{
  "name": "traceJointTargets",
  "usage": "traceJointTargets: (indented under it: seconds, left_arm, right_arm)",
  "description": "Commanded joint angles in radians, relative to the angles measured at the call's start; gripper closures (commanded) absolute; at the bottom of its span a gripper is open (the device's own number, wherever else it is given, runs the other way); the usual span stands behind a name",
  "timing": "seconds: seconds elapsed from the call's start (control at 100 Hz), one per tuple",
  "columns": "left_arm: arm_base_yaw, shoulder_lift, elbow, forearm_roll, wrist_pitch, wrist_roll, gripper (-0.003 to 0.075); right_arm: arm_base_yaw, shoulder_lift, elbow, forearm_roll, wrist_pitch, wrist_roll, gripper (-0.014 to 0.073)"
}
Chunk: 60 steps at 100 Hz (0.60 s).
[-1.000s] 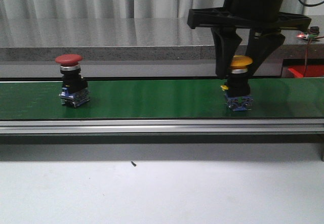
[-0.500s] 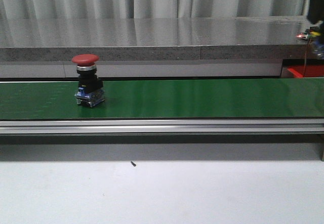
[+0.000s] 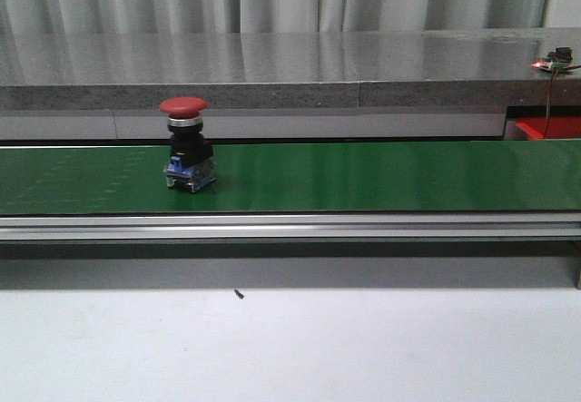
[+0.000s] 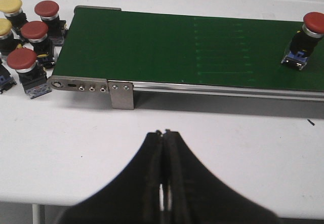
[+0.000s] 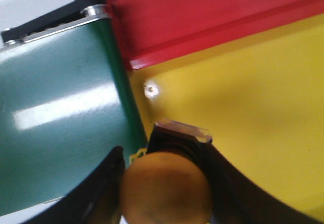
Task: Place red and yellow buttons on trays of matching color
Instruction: 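Carry the yellow button into the yellow tray and open the right gripper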
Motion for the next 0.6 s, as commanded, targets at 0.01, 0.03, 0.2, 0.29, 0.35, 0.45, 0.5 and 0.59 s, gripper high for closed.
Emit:
traceJointTargets:
  seconds: [0.01,0.03,0.2,0.29,0.35,0.45,0.5,0.59]
  left_arm:
    - [-0.009,0.011,-0.022,-0.013,-0.063,0.0,0.074]
    - [-0.009,0.011,-0.022,-0.013,-0.063,0.0,0.074]
    - [-0.009,0.011,-0.022,-0.013,-0.063,0.0,0.074]
    - [-0.009,0.011,-0.022,-0.013,-0.063,0.0,0.074]
    - [-0.009,0.011,-0.022,-0.013,-0.063,0.0,0.074]
    - [-0.009,0.011,-0.022,-0.013,-0.063,0.0,0.074]
    - [-0.009,0.011,-0.022,-0.013,-0.063,0.0,0.074]
    - [-0.009,0.011,-0.022,-0.013,-0.063,0.0,0.074]
  right_arm:
    - [-0.037,-0.046,0.046,0.017,-0.094,-0.012,0.0388]
    - [-0.043,-0.046,0.065,0.021,-0.108,-0.012,0.0388]
    - [-0.076,-0.031,0.183,0.058,-0.258,-0.012,0.0388]
    - [-0.083,-0.003,0.201,0.06,-0.29,-0.012,0.0388]
    - [-0.085,0.023,0.201,0.074,-0.3,-0.012,0.0388]
    - [-0.085,0.06,0.201,0.085,-0.323,-0.012,0.0388]
    - [-0.085,0.08,0.201,0.087,-0.335,-0.012,0.0388]
    - [-0.085,0.117,0.201,0.087,-0.351,-0.012,0.0388]
